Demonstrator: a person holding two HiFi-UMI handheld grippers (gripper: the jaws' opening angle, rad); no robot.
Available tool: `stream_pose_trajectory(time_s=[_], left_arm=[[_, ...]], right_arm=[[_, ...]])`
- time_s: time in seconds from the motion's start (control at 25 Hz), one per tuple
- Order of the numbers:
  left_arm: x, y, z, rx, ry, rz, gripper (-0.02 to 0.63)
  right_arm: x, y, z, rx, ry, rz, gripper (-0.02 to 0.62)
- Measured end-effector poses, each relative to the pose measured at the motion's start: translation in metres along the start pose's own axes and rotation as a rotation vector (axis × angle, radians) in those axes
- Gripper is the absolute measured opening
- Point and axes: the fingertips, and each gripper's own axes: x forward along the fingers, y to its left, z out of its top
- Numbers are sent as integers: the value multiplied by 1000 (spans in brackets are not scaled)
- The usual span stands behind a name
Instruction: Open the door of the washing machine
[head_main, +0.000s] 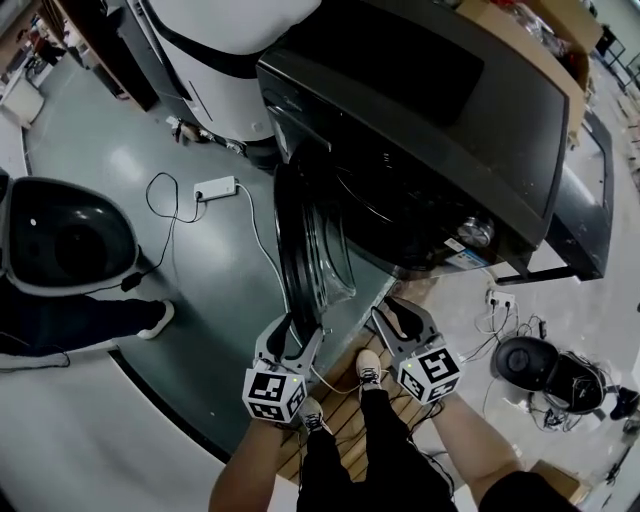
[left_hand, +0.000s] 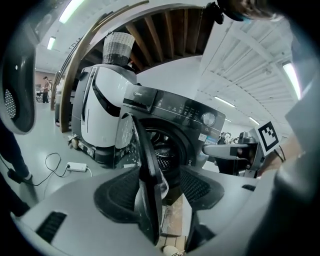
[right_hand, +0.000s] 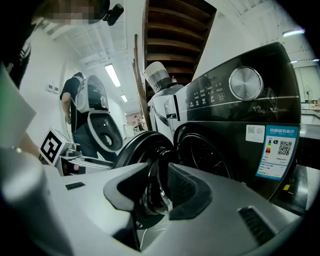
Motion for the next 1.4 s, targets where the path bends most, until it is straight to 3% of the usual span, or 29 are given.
stream_pose_trajectory(time_s=[0.76, 1.4], left_arm=[[-43, 89, 9, 33, -8, 119, 250], [-46, 125, 12, 47, 0, 198, 250]], right_arm=[[30, 50, 4, 3, -15, -20, 126], [44, 37, 11, 13, -22, -51, 124]])
